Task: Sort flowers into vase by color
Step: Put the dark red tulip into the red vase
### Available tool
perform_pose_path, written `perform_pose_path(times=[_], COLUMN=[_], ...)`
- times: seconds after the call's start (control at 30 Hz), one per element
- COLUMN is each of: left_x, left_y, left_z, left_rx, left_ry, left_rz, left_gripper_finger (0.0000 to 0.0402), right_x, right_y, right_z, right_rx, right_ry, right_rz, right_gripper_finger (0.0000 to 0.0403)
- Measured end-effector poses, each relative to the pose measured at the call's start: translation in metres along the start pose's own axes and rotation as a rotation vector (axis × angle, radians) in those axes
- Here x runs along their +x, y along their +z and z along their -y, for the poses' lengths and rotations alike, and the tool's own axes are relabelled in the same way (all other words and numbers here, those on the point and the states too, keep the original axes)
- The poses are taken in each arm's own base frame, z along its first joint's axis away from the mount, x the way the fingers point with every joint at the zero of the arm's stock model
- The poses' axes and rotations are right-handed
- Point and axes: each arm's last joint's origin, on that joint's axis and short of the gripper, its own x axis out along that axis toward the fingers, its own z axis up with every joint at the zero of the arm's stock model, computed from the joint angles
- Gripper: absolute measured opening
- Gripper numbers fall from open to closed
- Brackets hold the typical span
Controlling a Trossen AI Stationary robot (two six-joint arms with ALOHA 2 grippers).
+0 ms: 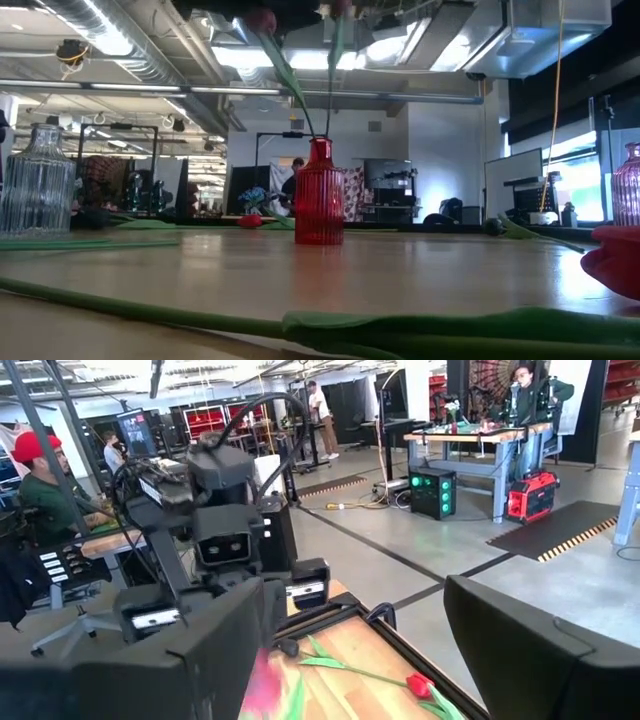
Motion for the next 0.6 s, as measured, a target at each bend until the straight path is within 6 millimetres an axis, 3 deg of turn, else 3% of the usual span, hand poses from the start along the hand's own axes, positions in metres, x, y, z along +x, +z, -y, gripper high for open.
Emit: perform_pose_path(times=[0.27,0.47,0.6], left_x=[-0.028,-0.062,-0.08], left_y=[0.038,0.073,0.082], left_z=[0.014,0.024,0.033], left_rx=[0.059,0.04,-0.072], left_ry=[0.037,0.106,0.121], left_rz=[-0.218,-0.275,-0.338], left_gripper_finger=[0.0155,0.016,0.016], right_x=[0.0,0.0,-0.001], right_y=[-0.006,-0.023,-0.026], right_z=[0.001,0.004,0.005], right_rx=[-0.027,0.016,0.014], right_ry=[-0.009,-0.056,-0.064], right_rz=[-0.061,-0.219,-0.252], right_gripper_finger=[0.0308,0.0308,0.0308])
